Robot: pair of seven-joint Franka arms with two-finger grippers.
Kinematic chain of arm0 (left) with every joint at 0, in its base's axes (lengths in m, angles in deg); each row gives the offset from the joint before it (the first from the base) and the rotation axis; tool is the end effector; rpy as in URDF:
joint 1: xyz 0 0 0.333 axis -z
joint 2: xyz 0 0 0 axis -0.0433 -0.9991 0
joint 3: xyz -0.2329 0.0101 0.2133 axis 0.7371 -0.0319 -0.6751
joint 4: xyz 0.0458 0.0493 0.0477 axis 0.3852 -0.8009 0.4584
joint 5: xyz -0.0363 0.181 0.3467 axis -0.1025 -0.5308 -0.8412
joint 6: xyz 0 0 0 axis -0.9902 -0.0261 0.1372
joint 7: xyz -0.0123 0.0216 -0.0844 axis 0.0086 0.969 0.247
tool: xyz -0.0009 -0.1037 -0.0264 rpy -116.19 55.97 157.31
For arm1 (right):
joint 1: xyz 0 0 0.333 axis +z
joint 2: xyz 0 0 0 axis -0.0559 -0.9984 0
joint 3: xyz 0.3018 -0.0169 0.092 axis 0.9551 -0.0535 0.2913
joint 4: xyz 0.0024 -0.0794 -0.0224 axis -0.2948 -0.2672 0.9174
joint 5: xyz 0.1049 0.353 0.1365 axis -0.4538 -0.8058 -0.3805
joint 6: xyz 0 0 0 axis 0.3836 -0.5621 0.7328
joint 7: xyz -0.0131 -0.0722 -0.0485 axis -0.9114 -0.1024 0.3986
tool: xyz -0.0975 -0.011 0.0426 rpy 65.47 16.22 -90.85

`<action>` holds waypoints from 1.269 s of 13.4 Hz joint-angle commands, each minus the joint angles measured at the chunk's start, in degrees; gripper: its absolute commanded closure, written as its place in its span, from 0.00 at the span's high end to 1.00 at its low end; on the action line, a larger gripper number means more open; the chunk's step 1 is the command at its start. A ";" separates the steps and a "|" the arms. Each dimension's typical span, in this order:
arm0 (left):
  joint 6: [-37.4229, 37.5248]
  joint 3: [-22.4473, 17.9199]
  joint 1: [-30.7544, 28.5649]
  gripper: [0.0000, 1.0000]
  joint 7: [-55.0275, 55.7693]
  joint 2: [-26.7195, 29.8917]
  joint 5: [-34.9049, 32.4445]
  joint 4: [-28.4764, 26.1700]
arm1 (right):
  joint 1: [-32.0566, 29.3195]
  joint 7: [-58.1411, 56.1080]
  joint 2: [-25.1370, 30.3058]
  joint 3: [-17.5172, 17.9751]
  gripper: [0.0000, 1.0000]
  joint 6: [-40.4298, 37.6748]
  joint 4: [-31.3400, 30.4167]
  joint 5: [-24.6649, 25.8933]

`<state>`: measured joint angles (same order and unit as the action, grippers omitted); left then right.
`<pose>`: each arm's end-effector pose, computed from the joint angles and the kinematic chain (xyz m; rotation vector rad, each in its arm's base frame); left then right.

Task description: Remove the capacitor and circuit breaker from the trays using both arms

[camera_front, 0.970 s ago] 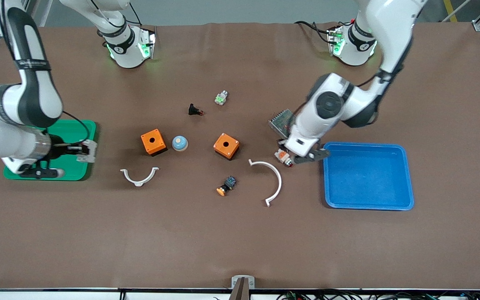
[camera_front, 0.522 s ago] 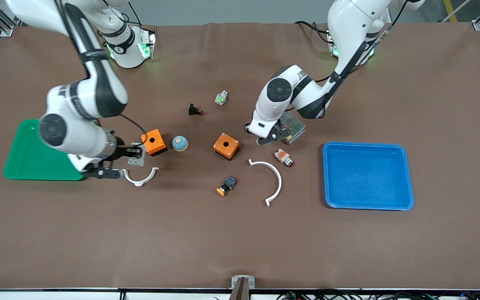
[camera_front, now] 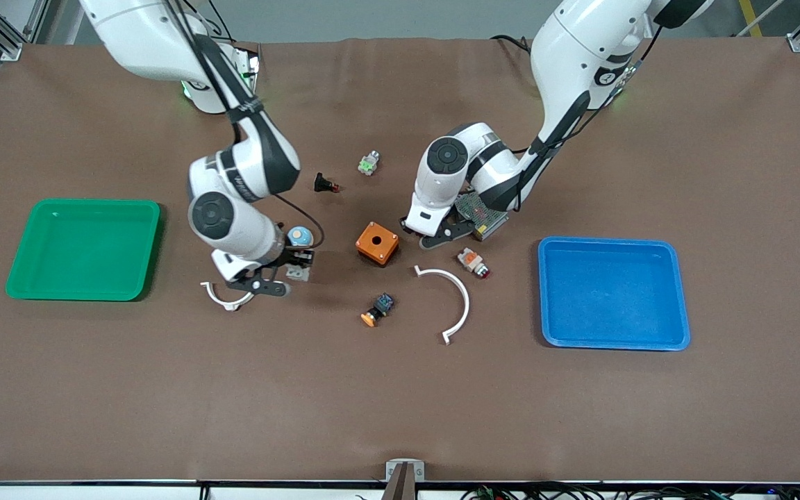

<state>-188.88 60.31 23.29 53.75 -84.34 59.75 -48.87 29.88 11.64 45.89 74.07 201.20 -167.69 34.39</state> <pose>0.4364 -0.4648 0.1889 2.9834 0.6080 -0.0781 0.5579 0.2910 0.2515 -3.0331 0.2887 0.1850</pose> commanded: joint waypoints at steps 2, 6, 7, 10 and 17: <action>2.60 -0.35 -0.71 1.00 0.95 1.54 -1.74 2.60 | 2.51 2.70 -2.00 -0.70 0.27 1.10 0.72 -1.35; 26.65 -0.44 -3.08 1.00 -3.51 2.96 -4.09 18.57 | 3.56 2.70 -3.58 -0.70 0.35 1.28 0.72 -1.35; 31.75 -0.36 -4.57 1.00 -6.84 3.31 -6.46 22.17 | 3.56 2.70 -3.50 -0.70 0.78 0.93 0.72 -1.35; 36.81 -0.27 -10.19 1.00 -18.52 7.60 -7.19 24.85 | 2.95 2.70 1.22 -1.05 1.00 -4.39 0.54 -1.18; 47.60 0.26 -24.69 1.00 -46.82 20.79 -4.83 24.85 | -5.39 -1.84 21.96 -2.19 1.00 -21.04 -5.76 2.05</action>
<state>-144.35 59.78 2.18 13.64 -67.48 53.66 -22.89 27.36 12.97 61.82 71.39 179.53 -167.19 34.89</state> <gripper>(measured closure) 0.000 0.000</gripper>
